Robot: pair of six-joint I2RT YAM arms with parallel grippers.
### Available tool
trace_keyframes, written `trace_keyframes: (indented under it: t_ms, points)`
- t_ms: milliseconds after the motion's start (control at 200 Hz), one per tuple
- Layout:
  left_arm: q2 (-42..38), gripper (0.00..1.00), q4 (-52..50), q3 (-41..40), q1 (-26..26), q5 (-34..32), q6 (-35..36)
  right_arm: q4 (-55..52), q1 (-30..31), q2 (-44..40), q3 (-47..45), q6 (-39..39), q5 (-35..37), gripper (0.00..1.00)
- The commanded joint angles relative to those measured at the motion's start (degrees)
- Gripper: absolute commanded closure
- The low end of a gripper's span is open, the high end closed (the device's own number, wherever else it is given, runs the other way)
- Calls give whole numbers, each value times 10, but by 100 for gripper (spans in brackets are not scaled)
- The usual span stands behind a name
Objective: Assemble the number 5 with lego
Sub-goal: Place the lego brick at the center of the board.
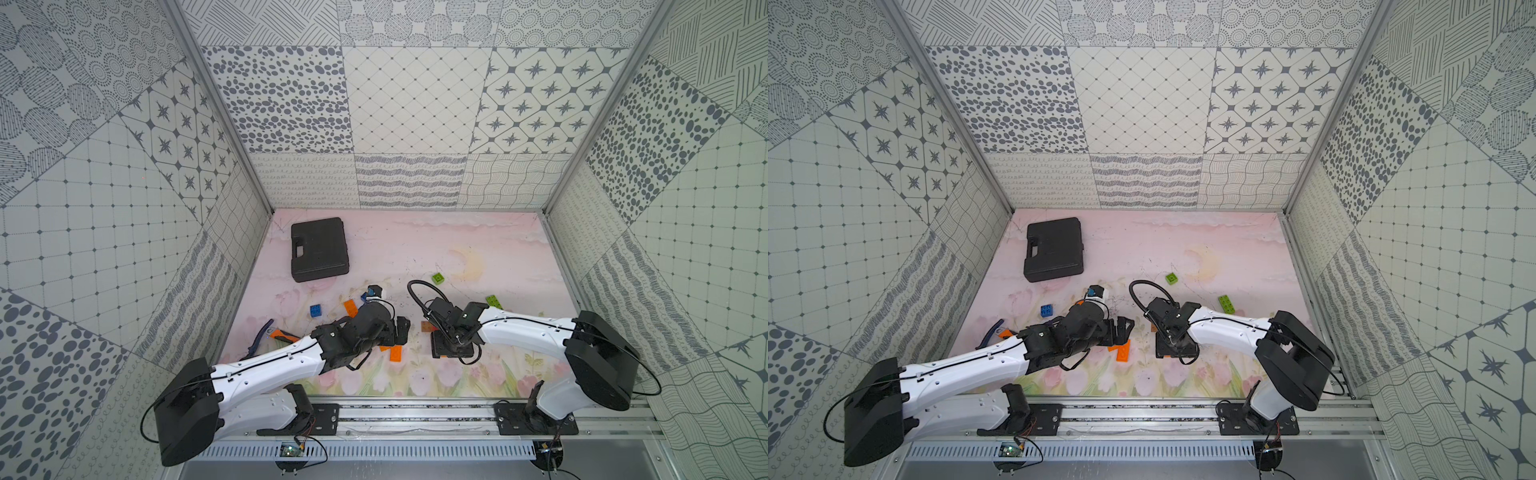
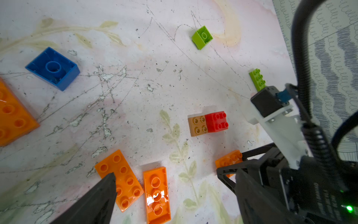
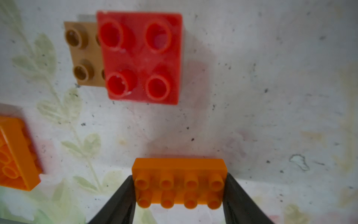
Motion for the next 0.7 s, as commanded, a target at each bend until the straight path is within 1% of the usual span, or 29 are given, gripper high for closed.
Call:
trace_keyframes:
  t_ms: [0, 120, 295, 335, 440, 510, 690]
  points:
    - [-25, 1, -2, -7, -1, -43, -17, 17, 3, 13, 21, 24, 16, 37]
    - [-31, 1, -3, -11, -1, -47, -16, 15, 3, 32, 26, 25, 24, 36]
    - [-25, 1, 1, -9, -1, -46, -13, 19, 3, 51, 24, 19, 17, 32]
    - [-22, 1, 2, -9, -1, -46, -12, 18, 3, 49, 24, 16, 16, 28]
    - [-17, 1, 6, -7, -1, -44, -13, 17, 3, 43, 24, 7, 13, 26]
    - [-13, 1, 11, -8, -1, -42, -13, 16, 3, 36, 24, 2, 12, 19]
    - [-2, 1, 12, -1, -1, -37, -10, 10, 2, 10, 24, 0, 18, 18]
